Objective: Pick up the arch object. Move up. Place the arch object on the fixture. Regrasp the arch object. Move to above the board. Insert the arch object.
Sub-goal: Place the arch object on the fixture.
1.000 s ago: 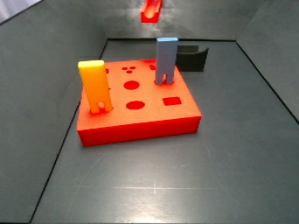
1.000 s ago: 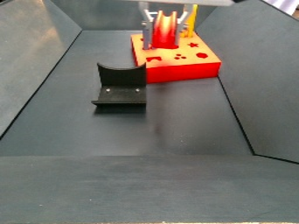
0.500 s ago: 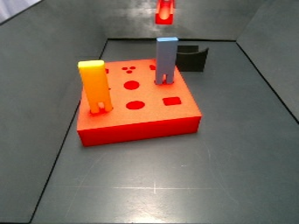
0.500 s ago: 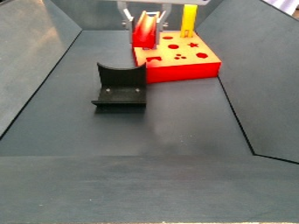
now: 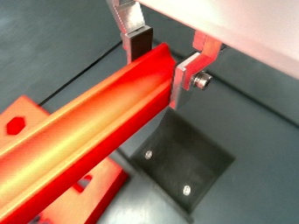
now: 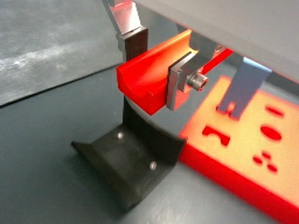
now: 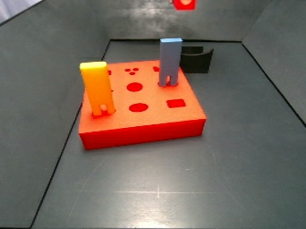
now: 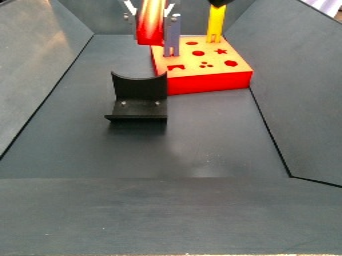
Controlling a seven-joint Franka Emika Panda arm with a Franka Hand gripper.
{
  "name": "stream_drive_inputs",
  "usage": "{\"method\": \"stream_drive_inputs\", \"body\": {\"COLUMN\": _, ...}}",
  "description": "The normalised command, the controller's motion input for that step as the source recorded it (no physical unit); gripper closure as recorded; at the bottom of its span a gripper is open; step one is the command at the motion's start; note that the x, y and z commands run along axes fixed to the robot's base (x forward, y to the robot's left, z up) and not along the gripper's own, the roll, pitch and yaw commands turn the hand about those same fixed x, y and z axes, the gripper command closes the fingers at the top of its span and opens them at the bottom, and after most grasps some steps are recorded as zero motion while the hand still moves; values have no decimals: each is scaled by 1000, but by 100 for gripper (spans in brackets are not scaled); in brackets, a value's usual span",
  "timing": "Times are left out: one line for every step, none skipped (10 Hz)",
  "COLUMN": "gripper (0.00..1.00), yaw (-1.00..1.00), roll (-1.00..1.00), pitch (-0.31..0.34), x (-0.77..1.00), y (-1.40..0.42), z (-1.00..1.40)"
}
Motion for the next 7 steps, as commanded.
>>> {"method": "stream_drive_inputs", "body": {"gripper": 100, "yaw": 115, "roll": -997, "pitch": 201, "x": 451, "y": 38, "z": 8}}
{"method": "stream_drive_inputs", "body": {"gripper": 100, "yaw": 78, "roll": -881, "pitch": 204, "x": 415, "y": 42, "z": 2}}
{"method": "stream_drive_inputs", "body": {"gripper": 100, "yaw": 5, "roll": -650, "pitch": 197, "x": 350, "y": 46, "z": -6}}
{"method": "stream_drive_inputs", "body": {"gripper": 100, "yaw": -26, "roll": -534, "pitch": 192, "x": 315, "y": 49, "z": -6}}
{"method": "stream_drive_inputs", "body": {"gripper": 100, "yaw": -71, "roll": -276, "pitch": 168, "x": 228, "y": 40, "z": -6}}
{"method": "stream_drive_inputs", "body": {"gripper": 100, "yaw": -83, "roll": -216, "pitch": 152, "x": 189, "y": 35, "z": -4}}
{"method": "stream_drive_inputs", "body": {"gripper": 100, "yaw": -86, "roll": -1000, "pitch": 110, "x": 111, "y": 63, "z": -1000}}
